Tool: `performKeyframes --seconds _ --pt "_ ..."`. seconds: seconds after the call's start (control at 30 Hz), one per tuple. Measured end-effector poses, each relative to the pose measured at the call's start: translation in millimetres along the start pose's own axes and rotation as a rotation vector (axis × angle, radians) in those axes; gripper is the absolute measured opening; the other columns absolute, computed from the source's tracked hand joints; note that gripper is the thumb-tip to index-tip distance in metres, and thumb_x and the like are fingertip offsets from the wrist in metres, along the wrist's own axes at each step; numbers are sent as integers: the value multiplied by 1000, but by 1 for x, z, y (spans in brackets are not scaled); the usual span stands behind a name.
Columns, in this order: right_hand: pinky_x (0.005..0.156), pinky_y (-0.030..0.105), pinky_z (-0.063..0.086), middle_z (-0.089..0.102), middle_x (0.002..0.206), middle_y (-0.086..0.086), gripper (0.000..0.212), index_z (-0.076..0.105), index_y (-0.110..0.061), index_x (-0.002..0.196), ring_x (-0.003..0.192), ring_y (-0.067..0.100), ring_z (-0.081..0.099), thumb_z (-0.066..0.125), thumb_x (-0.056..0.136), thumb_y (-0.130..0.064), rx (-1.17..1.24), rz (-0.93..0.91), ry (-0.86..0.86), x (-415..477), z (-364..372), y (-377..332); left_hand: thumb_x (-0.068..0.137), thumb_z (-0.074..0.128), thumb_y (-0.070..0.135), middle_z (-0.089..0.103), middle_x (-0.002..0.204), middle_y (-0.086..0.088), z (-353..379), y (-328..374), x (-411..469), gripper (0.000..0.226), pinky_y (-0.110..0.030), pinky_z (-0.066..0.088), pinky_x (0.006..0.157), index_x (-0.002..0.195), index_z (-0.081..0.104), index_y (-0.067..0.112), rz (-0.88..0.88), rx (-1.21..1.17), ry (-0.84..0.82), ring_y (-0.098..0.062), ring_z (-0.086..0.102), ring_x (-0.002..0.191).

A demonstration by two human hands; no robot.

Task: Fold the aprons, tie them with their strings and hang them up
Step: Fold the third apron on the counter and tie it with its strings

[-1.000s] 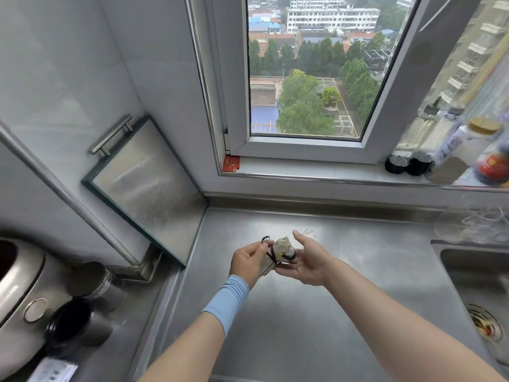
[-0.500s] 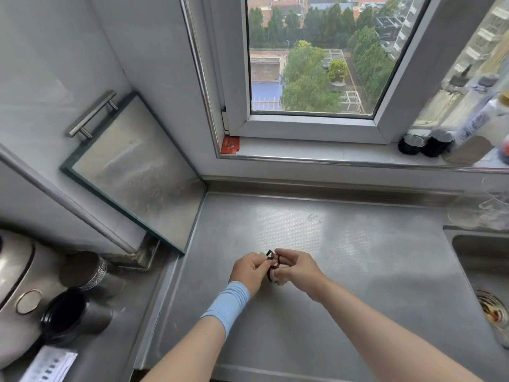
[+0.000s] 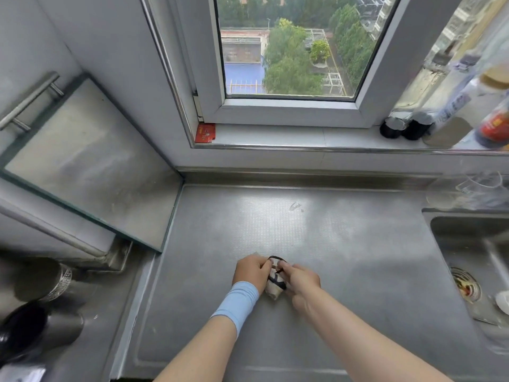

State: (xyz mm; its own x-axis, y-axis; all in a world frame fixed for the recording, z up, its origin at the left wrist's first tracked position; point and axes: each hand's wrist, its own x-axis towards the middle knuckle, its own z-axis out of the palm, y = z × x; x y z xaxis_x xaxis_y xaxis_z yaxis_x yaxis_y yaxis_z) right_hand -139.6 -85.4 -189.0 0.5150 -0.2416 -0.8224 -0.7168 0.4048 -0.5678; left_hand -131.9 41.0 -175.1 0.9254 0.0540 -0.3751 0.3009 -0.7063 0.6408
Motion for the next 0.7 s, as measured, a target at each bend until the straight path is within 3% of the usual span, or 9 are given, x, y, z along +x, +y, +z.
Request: performKeyframes --seconds 0.13,0.27,0.33,0.43,0.5,0.57,0.63,0.7 --pt "70 33 59 74 93 15 35 65 -4 111 80 21 72 78 79 1 52 6 -14 -12 -2 -5 92 51 34 71 83 2 1 9 3 29 -25 51 71 85 75 20 -80 49 21 -19 64 81" --pt "56 24 51 75 89 10 23 65 -11 98 72 16 71 78 80 -3 95 -40 -7 -20 -5 -4 93 49 39 70 77 -3 2 17 7 36 -25 48 64 75 72 17 -155 113 47 -22 62 73" --pt "61 24 49 74 86 5 21 61 -14 95 73 12 70 75 83 -3 174 -74 26 -23 -7 -5 93 49 40 66 70 -3 2 19 9 40 -24 43 59 66 66 16 -207 124 69 -23 59 67" --pt "82 30 51 75 91 4 22 57 -15 101 88 13 71 69 88 -3 221 -124 -22 -23 -13 -9 93 47 40 64 66 -4 3 20 10 43 -24 45 57 63 63 13 -222 150 90 -23 58 64" --pt "87 28 52 77 94 2 23 59 -15 103 93 10 71 73 87 -9 67 -204 -125 -27 -15 -13 93 47 41 67 70 -3 3 21 10 42 -26 51 61 70 69 15 -180 181 58 -23 61 68" --pt "78 20 51 77 89 -1 24 63 -17 99 87 6 71 79 82 -14 -205 -355 -184 -28 -13 -19 93 47 41 70 77 2 1 19 11 33 -27 52 64 80 73 25 -130 219 -9 -21 64 74" --pt "75 23 52 76 81 -1 17 67 -19 90 81 8 71 79 80 -13 -393 -500 -221 -27 -8 -26 92 47 39 72 87 4 -1 17 13 26 -26 50 67 94 73 35 -84 258 -82 -20 66 84" --pt "80 29 56 76 82 -2 15 68 -22 85 85 10 72 77 79 -11 -497 -605 -267 -24 -4 -33 91 48 36 71 93 1 -5 15 14 25 -29 50 72 98 72 31 -38 308 -144 -22 65 90"
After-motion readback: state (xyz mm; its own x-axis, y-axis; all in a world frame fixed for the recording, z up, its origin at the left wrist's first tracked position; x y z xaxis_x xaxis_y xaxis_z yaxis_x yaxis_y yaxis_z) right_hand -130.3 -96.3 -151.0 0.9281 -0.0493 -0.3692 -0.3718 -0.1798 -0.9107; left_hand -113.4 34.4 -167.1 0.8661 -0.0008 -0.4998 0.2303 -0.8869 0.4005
